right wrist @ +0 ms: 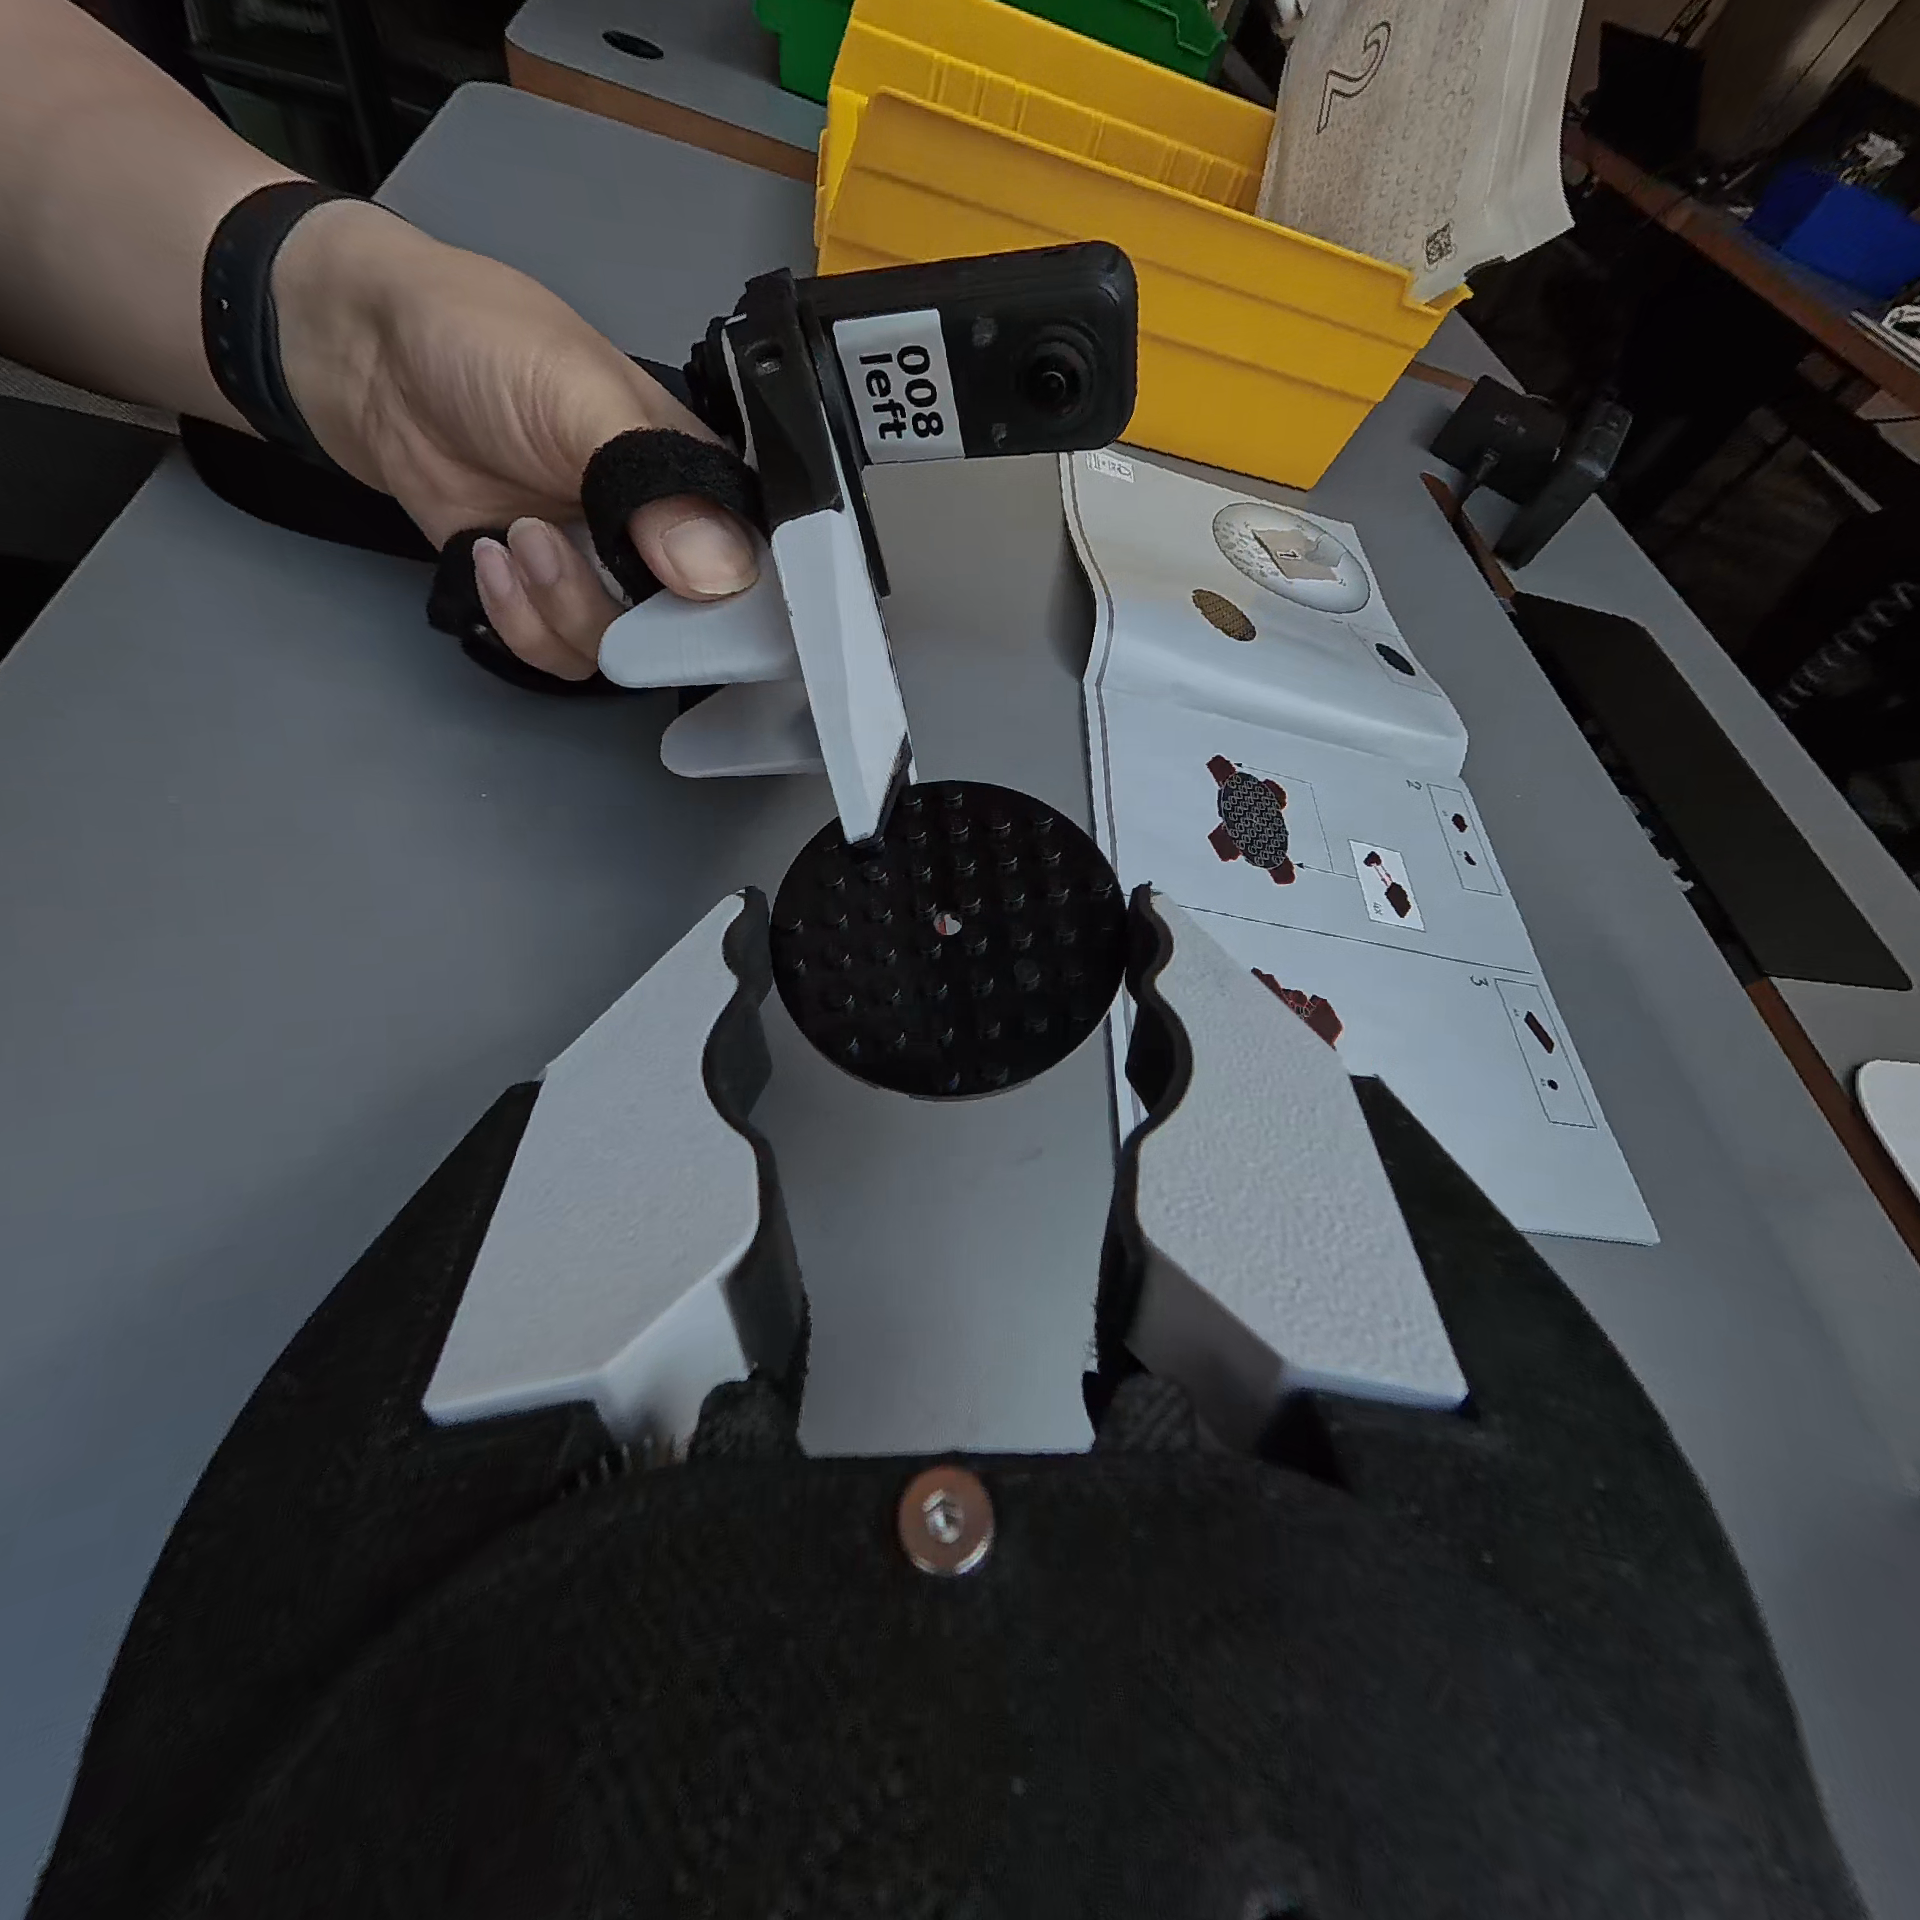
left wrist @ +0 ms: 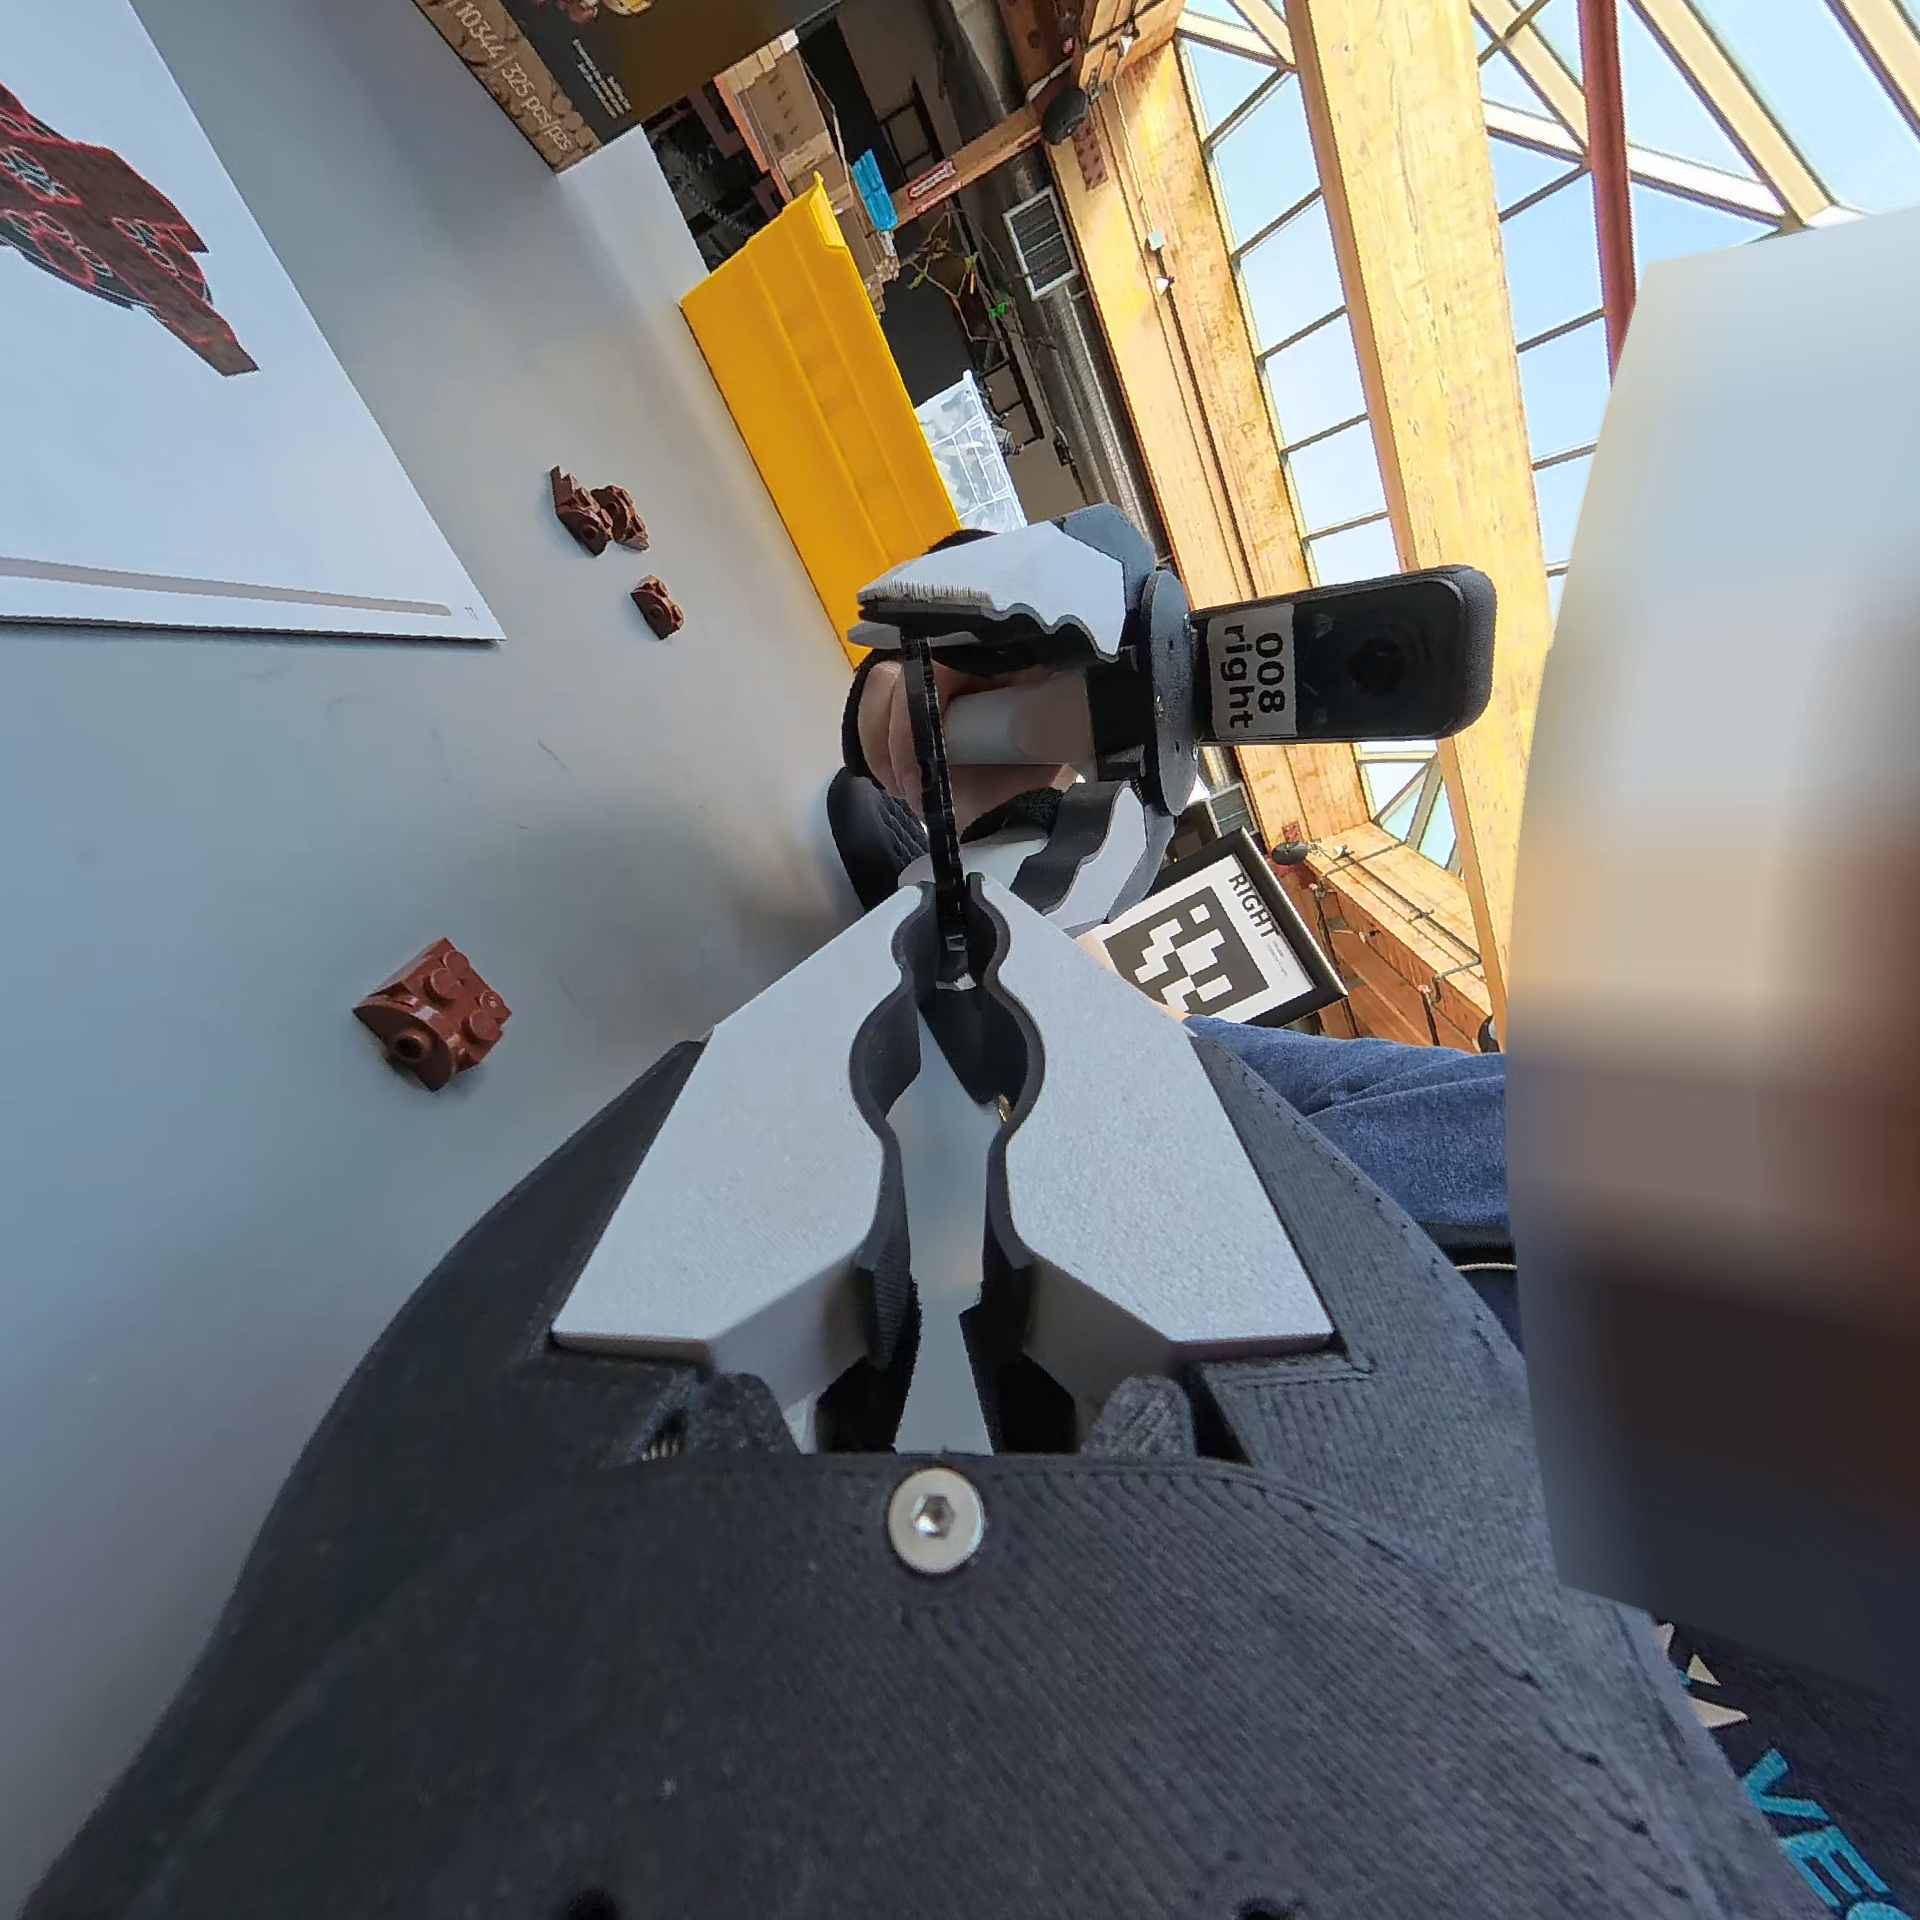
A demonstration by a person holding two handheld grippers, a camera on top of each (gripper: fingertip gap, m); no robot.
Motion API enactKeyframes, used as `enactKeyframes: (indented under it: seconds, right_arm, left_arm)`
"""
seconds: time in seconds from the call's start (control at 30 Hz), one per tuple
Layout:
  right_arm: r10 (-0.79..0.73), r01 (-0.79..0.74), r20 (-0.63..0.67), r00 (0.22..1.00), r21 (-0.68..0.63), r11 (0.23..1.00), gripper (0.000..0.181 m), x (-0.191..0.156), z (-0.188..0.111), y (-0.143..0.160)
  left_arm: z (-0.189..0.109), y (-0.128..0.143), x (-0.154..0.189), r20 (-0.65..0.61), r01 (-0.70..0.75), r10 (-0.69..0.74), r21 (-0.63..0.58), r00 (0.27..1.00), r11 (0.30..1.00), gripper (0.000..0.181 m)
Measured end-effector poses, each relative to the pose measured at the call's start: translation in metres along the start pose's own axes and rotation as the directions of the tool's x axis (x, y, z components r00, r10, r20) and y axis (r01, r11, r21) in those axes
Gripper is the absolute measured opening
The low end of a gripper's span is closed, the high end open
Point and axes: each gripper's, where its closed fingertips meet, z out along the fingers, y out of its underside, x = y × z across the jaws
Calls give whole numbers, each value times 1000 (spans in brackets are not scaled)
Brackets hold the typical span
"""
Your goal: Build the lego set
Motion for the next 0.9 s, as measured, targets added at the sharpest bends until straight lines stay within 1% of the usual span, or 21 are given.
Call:
enactKeyframes:
  seconds: [0.1,0.17,0.2,0.23,0.27,0.3,0.33,0.37,0.43,0.47,0.5,0.57,0.63,0.67,0.7,0.77,0.83,0.9]
  right_arm:
    - [-15,15,-6,1000,-4,1000,68,0,-1,-1]
    - [15,-15,19,1000,-6,1000,68,-1,0,0]
    - [34,-34,41,999,-9,999,68,-3,1,2]
    - [55,-54,58,997,-17,998,68,-3,2,5]
    - [80,-78,78,994,-28,997,69,-3,4,8]
    - [111,-106,99,989,-51,993,69,-3,7,14]
    - [139,-131,121,983,-74,989,69,-3,11,19]
    - [167,-155,138,976,-95,983,69,-3,15,24]
    - [210,-186,165,964,-150,971,69,-5,24,32]
    - [227,-198,168,959,-175,964,68,-5,28,36]
    - [240,-207,168,956,-195,959,69,-6,31,39]
    - [257,-216,163,952,-233,948,69,-7,36,44]
    - [260,-214,154,953,-262,941,69,-8,39,49]
    - [263,-215,150,953,-273,938,69,-8,40,50]
    - [263,-216,149,953,-273,937,69,-8,41,51]
    - [271,-225,149,951,-268,937,69,-8,41,50]
    - [271,-229,141,952,-257,939,69,-5,42,50]
    - [270,-233,134,954,-241,942,69,-2,41,49]
  left_arm:
    - [0,0,1,-5,-3,3,3,1000,1000,2]
    - [-1,-1,0,18,-26,26,-10,999,1000,2]
    - [-4,-4,-2,50,-56,57,-11,997,998,7]
    - [-10,-11,-5,98,-100,100,-7,990,995,20]
    - [-18,-20,-7,154,-163,161,-2,975,987,29]
    - [-28,-31,-9,219,-250,245,-3,945,968,29]
    - [-38,-40,-11,289,-353,345,-24,893,935,26]
    - [-46,-46,-13,356,-452,445,-69,822,889,23]
    - [-57,-54,-21,447,-595,611,-197,653,780,22]
    - [-59,-52,-24,449,-639,679,-266,580,722,17]
    - [-58,-48,-26,424,-665,736,-332,528,669,10]
    - [-56,-41,-33,384,-674,797,-430,466,601,8]
    - [-51,-31,-38,319,-668,834,-499,450,552,7]
    - [-50,-31,-42,313,-663,841,-517,441,541,6]
    - [-49,-30,-44,299,-658,842,-528,448,537,5]
    - [-46,-24,-45,244,-650,830,-527,501,547,4]
    - [-45,-17,-42,175,-657,819,-516,547,549,17]
    - [-48,-14,-47,154,-652,825,-541,543,531,28]
